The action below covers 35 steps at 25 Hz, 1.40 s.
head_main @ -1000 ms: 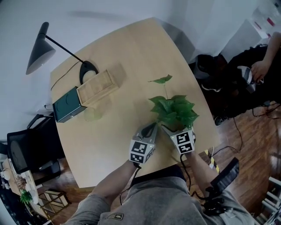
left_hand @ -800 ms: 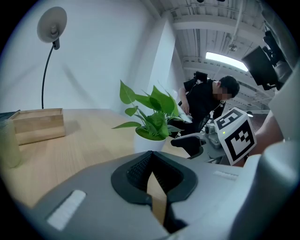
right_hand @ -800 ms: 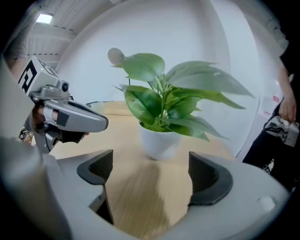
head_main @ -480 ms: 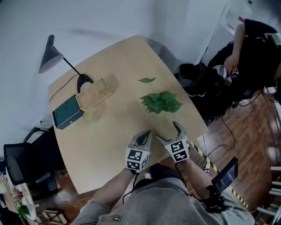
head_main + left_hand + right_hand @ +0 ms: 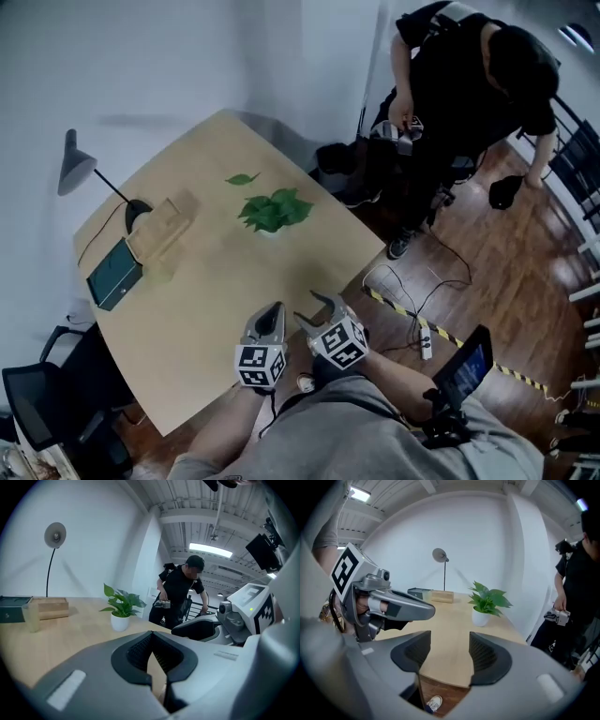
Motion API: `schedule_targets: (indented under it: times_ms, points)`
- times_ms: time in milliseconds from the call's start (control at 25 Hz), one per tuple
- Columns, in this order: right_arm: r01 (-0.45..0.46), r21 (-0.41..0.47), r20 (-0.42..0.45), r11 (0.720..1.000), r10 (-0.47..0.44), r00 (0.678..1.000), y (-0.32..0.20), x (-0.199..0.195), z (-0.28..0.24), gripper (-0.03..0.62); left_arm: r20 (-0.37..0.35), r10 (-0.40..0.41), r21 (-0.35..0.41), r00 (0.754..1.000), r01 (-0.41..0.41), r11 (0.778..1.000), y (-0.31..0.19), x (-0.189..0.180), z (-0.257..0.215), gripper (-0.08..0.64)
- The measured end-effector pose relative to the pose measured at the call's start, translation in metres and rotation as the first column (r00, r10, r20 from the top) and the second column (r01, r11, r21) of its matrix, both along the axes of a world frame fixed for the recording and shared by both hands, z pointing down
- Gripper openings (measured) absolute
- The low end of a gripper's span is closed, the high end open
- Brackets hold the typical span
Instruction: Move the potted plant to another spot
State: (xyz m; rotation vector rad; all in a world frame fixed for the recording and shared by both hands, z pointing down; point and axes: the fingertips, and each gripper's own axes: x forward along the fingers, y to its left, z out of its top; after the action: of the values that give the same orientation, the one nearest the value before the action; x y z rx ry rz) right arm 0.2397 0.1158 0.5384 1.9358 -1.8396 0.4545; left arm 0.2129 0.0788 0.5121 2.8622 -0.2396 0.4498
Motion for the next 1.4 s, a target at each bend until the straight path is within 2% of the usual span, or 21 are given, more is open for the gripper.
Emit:
schedule_targets:
  times_ms: [280, 560, 1000, 1400]
  points:
    - [0.047, -0.016, -0.047, 0.999, -0.048, 0.998, 0.06, -0.017, -0.009, 0.225, -0.005, 0.023, 0.02, 1.0, -0.022, 1.0, 0.045, -0.005, -0.012, 0.0]
    - [0.02, -0.001, -0.003, 1.0, -0.02, 1.0, 0.104, -0.002, -0.016, 0.151, -0.001, 0.026, 0.038, 1.0, -0.026, 0.999, 0.087, 0.004, -0.022, 0.0]
    - [0.067, 0.028, -0.001, 0.997, -0.067, 0.998, 0.091, -0.006, -0.026, 0.008, 0.007, -0.009, 0.065, 1.0, 0.008, 0.998, 0.09, -0.002, -0.029, 0.0]
    - [0.088, 0.024, 0.01, 0.996, -0.089, 0.996, 0.075, -0.004, -0.02, 0.008, 0.014, -0.049, 0.054, 0.999, 0.048, 0.997, 0.074, -0.002, -0.019, 0.0]
